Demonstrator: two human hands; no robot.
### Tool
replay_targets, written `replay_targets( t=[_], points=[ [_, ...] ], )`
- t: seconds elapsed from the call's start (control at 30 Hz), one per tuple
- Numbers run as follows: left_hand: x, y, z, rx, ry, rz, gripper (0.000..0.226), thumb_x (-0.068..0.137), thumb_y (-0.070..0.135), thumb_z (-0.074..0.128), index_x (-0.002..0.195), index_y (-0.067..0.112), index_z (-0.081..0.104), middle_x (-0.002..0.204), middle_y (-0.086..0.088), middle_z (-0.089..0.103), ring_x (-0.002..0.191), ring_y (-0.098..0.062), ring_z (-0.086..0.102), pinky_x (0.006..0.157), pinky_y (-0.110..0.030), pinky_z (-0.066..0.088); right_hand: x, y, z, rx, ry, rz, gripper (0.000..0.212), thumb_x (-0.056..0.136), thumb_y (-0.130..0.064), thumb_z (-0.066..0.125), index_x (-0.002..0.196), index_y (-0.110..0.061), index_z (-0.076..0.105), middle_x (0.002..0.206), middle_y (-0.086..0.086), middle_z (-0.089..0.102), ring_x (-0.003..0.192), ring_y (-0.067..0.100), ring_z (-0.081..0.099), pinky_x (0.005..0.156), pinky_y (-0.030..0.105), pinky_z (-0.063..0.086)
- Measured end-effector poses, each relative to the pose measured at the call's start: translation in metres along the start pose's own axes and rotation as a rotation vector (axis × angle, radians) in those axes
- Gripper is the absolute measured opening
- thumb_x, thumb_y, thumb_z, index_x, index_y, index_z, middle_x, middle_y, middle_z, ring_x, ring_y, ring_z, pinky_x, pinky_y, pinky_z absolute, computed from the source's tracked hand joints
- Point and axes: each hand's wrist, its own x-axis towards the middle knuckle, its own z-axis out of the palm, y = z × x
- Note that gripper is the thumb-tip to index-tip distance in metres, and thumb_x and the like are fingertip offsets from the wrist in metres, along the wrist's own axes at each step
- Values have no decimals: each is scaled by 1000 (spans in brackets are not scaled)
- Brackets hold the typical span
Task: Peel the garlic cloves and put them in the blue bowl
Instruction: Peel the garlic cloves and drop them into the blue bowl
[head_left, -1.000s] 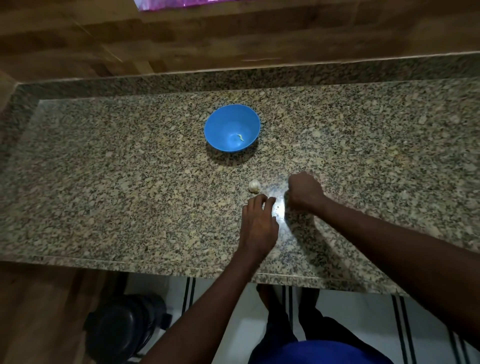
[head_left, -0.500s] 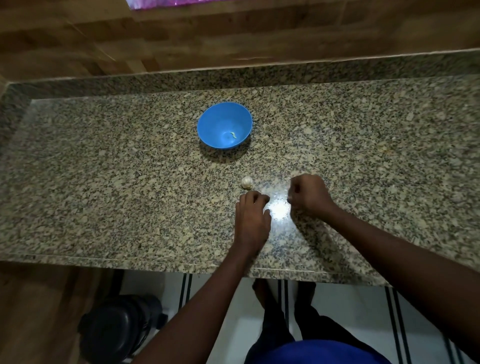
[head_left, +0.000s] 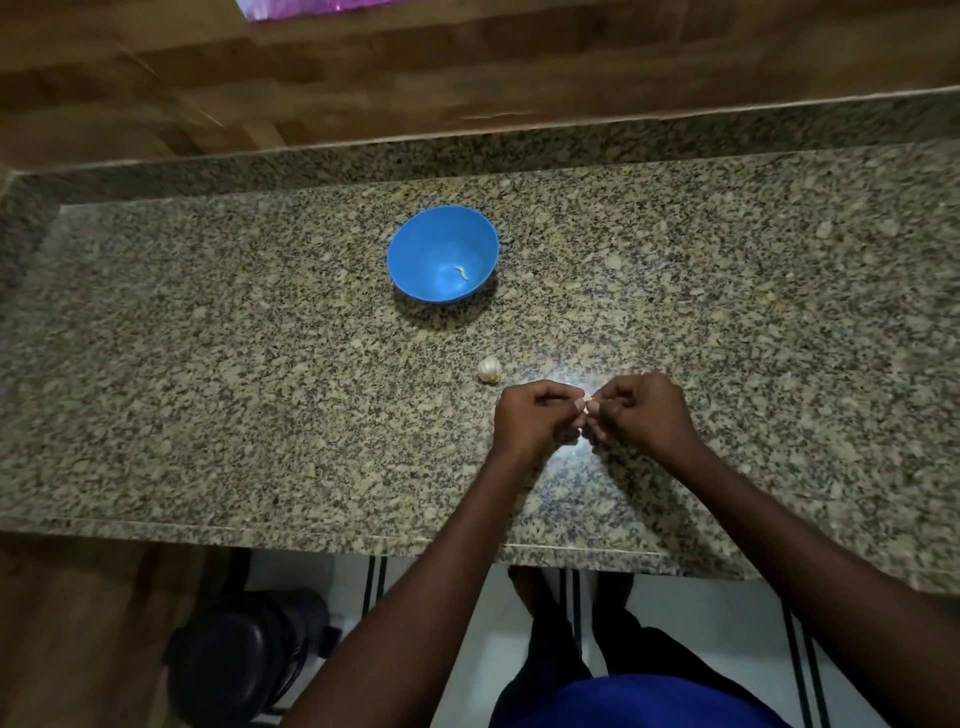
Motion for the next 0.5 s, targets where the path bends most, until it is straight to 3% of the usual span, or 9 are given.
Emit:
replay_targets(
  t=[0.1,0.2,0.4,0.5],
  points=[
    [3,7,0,-2,-23,-20,8,85,-4,72,93,-4,74,76,-24,71,65,-26,67,68,-40,58,2,-4,-7,-75,-177,-92,24,99,-11,61,78,-7,71,64,6,73,54,18,71,52,26,54],
    [6,13,-2,-26,-70,-47,11,84,-4,74,94,-8,72,72,-19,70,61,-23,66,62,-34,58,7,-12,-16,-145,-245,-137,32,100,-15,57,70,-9,66,55,1,67,45,9,60,48,19,42],
    [5,18,-3,-19,-106,28,8,83,-8,73,90,-4,73,78,-14,73,64,-17,68,66,-25,58,12,-18,-18,368,-422,234,35,98,-8,41,65,-12,48,51,2,41,41,11,29,43,25,15],
    [7,18,-5,54,-124,103,8,84,-8,74,91,-5,73,81,-12,74,69,-17,70,69,-25,59,17,-8,-16,688,-559,425,30,99,-9,34,70,-13,41,53,-1,34,40,8,21,37,22,14]
  ],
)
